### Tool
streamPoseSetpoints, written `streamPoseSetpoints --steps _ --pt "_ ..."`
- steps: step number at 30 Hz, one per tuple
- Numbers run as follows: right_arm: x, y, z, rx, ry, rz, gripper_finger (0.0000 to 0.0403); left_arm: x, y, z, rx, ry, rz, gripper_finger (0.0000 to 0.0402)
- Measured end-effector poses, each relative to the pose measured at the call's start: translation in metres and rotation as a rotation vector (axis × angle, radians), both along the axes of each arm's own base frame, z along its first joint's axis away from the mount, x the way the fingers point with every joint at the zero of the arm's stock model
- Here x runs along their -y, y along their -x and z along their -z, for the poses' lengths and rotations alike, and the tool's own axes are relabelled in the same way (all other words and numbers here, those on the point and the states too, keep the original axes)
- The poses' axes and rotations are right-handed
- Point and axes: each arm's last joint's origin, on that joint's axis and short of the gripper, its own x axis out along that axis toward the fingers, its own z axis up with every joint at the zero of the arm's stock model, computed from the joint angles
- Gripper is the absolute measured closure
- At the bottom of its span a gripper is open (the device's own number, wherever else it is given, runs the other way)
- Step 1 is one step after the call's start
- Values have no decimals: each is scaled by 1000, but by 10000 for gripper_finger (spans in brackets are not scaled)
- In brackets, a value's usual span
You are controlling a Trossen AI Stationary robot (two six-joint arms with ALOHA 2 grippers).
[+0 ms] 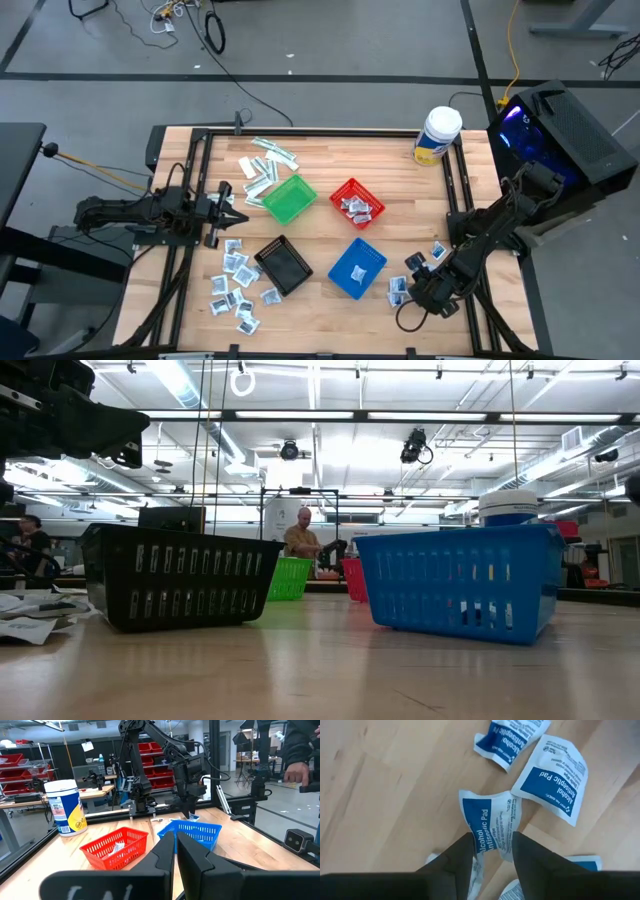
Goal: Pick & Place First Aid Supplies
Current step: Put the blue alcohol pad into the blue bin
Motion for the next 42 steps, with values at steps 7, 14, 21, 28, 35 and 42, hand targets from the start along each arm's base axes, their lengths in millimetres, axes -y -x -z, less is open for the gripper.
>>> streamPoseSetpoints --steps 7,14,21,28,35,42 --pt "-1 2 0 -62 -40 -13 266 0 0 0 0 0 0 376" --pt "2 5 1 -95 -10 -2 266 0 0 0 0 0 0 376" --pt "7 9 2 -143 40 21 266 0 0 0 0 0 0 376" --pt "12 14 2 -186 91 29 266 0 0 0 0 0 0 376" --pt "17 18 2 -228 136 56 266 0 0 0 0 0 0 376" --pt "18 18 2 -235 146 56 266 0 0 0 0 0 0 376"
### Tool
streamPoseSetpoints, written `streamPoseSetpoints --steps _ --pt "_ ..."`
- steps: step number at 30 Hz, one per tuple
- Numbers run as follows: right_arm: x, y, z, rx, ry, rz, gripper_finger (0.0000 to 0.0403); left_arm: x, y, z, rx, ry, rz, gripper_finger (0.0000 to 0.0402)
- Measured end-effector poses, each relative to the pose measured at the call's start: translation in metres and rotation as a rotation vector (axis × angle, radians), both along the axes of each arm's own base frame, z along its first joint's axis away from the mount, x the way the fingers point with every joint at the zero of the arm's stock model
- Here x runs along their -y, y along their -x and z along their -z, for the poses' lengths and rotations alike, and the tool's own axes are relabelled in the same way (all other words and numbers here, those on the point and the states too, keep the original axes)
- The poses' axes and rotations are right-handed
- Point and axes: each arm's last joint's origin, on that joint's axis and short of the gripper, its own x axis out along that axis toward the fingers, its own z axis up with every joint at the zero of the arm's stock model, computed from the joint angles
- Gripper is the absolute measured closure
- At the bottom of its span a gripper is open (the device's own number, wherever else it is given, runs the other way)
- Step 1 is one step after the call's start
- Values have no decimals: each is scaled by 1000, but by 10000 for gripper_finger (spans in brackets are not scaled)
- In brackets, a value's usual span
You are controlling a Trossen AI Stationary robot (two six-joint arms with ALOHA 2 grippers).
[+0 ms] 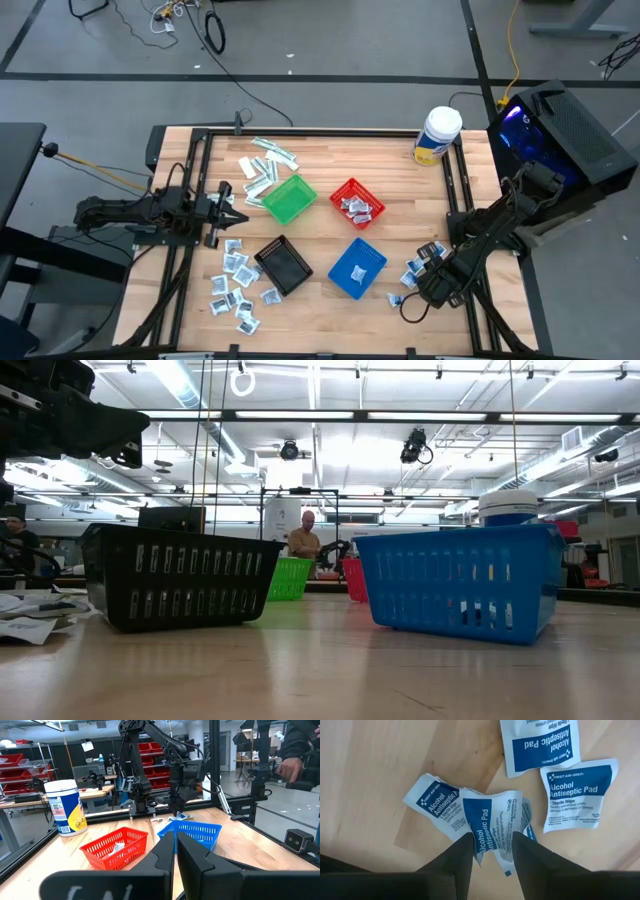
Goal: Pick & Place First Aid Supplies
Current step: Put the blue alcohol pad into the blue bin
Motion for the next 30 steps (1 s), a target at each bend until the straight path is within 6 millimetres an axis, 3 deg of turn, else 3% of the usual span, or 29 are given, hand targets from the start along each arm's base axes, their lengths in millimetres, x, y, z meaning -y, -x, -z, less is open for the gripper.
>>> streamPoseSetpoints --steps 30 --pt "0 0 -8 46 -57 22 262 0 0 0 0 0 0 376"
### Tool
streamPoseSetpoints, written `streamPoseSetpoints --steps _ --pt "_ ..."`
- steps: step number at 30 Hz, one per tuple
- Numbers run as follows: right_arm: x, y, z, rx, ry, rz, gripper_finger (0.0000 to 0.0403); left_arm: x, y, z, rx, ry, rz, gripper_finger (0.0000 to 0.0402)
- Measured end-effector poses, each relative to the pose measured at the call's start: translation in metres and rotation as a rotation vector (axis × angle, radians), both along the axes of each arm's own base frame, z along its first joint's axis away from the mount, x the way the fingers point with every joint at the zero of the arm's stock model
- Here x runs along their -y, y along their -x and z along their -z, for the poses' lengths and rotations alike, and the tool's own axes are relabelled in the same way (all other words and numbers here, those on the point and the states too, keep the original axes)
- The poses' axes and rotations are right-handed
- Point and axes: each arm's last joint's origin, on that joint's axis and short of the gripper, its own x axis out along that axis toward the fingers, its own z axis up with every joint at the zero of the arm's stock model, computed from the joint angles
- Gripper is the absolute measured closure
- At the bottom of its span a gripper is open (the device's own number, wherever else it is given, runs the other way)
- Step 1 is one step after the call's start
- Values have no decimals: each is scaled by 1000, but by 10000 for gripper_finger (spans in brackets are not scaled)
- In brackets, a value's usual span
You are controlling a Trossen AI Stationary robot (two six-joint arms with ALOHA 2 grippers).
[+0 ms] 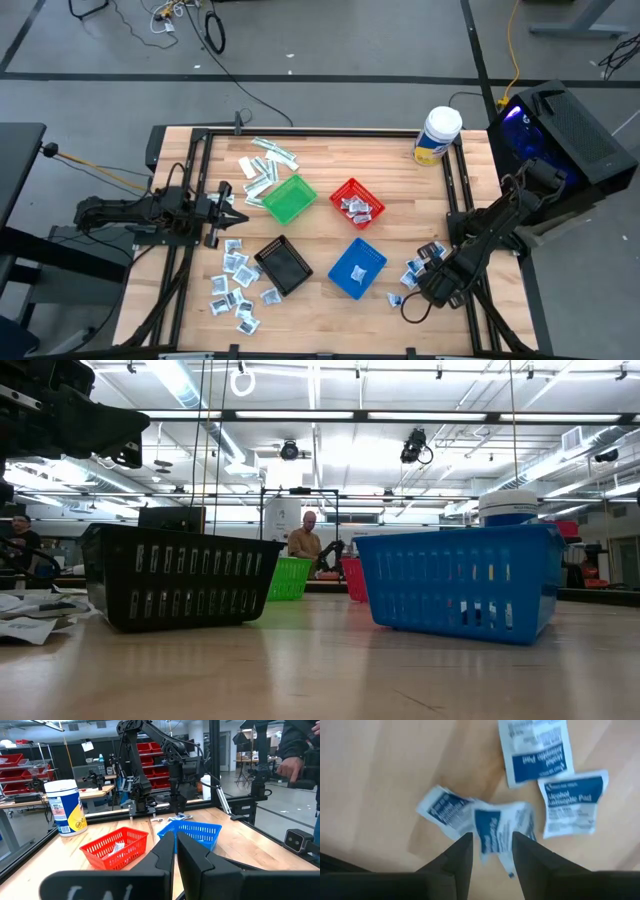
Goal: Pick & Place First Aid Supplies
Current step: Put the blue alcohol pad into the blue bin
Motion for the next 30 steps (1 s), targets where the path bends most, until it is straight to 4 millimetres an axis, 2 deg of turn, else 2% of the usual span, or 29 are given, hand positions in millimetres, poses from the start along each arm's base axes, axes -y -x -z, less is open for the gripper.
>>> streamPoseSetpoints --steps 3,9,13,18,30 --pt "-3 -2 0 14 -35 8 241 0 0 0 0 0 0 376" --pt "0 0 5 11 -18 68 174 0 0 0 0 0 0 376" --pt "0 1 5 -8 -24 86 153 0 0 0 0 0 0 376" --pt "0 2 5 15 -6 96 162 0 0 0 0 0 0 376" --pt "-13 18 5 68 32 45 223 0 0 0 0 0 0 376"
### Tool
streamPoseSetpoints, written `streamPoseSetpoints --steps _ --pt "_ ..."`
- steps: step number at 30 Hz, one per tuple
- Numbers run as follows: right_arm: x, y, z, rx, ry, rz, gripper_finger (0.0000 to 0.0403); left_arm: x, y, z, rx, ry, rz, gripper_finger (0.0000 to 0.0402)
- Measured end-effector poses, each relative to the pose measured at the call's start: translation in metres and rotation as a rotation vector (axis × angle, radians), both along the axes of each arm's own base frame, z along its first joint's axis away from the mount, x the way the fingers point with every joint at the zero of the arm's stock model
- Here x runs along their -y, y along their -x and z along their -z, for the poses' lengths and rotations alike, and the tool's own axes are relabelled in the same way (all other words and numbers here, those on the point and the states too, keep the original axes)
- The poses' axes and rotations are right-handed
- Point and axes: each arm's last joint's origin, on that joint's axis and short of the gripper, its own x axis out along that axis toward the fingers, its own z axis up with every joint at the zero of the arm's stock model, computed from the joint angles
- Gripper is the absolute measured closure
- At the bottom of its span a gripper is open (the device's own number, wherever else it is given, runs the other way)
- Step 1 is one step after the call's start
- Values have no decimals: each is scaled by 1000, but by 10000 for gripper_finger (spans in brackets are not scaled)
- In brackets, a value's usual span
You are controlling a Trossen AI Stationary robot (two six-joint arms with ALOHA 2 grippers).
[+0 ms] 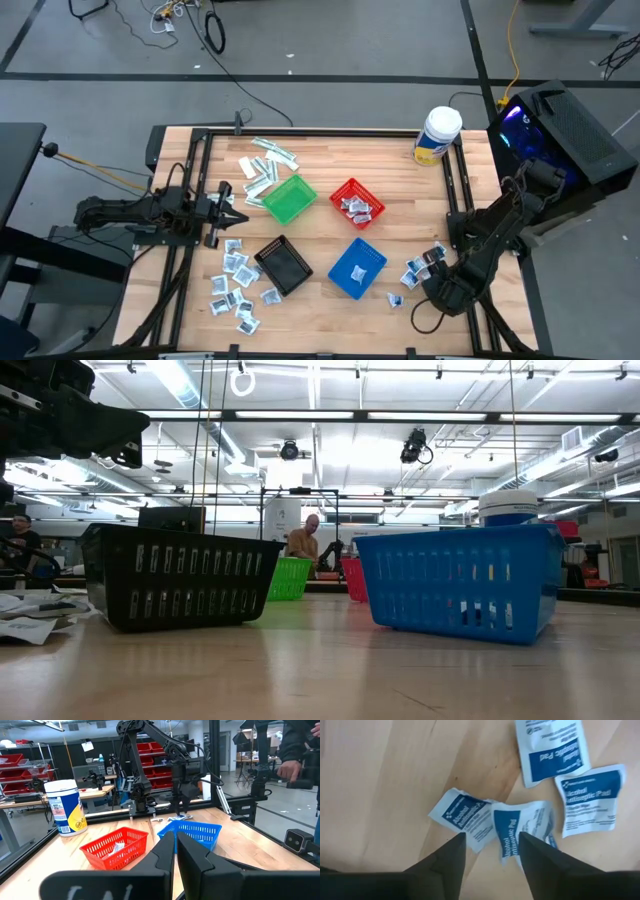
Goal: Pick & Place First Aid Supplies
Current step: Put the blue alcohol pad into the blue bin
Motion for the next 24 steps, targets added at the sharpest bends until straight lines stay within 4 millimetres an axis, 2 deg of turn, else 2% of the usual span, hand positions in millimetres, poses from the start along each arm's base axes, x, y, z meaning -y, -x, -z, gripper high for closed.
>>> streamPoseSetpoints --steps 13,24 --pt "-1 1 0 34 26 -15 279 0 0 0 0 0 0 376" --pt "1 4 6 10 17 -14 299 0 0 0 0 0 0 376"
